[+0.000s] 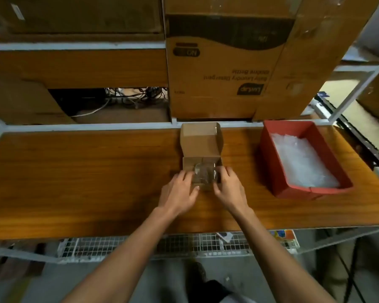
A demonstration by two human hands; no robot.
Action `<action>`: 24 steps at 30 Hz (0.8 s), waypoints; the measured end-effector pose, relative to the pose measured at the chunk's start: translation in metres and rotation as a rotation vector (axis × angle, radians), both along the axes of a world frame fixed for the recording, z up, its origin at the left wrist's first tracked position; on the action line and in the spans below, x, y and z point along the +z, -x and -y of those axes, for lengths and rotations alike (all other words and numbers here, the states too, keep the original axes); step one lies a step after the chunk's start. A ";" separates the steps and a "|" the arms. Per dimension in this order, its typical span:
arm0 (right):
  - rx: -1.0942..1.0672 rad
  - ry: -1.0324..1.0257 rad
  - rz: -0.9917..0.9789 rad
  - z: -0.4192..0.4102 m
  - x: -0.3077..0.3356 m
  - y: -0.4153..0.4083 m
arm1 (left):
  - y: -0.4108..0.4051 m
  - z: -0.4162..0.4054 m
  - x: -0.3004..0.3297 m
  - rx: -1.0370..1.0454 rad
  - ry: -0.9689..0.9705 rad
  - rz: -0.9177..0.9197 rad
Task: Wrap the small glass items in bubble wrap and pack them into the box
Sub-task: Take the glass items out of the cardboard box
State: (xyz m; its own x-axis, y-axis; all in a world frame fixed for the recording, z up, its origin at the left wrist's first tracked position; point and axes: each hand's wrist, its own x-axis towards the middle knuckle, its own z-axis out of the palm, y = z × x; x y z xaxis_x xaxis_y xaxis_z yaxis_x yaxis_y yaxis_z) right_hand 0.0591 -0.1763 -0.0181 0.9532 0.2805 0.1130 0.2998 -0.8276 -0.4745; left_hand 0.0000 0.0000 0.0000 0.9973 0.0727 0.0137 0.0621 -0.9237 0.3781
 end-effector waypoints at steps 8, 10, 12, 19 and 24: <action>0.102 0.311 -0.134 -0.008 -0.021 -0.071 | -0.070 0.000 -0.021 -0.101 -0.158 -0.137; 0.111 0.369 -0.146 -0.009 -0.032 -0.080 | -0.080 0.000 -0.024 -0.144 -0.213 -0.152; 0.115 0.388 -0.164 -0.012 -0.041 -0.087 | -0.087 0.002 -0.028 -0.172 -0.230 -0.168; 0.103 0.349 -0.185 -0.020 -0.049 -0.097 | -0.103 0.003 -0.034 -0.210 -0.254 -0.120; 0.114 0.221 -0.121 -0.019 -0.045 -0.092 | -0.111 -0.009 -0.026 -0.200 -0.256 -0.082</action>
State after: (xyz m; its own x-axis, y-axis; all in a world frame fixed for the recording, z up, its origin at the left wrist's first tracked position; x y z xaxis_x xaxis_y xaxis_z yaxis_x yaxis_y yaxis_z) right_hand 0.1516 -0.1576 -0.0632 0.9169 0.3919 -0.0752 0.3492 -0.8792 -0.3242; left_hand 0.1107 0.0093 -0.0262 0.9900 -0.1198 -0.0743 -0.1092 -0.9850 0.1337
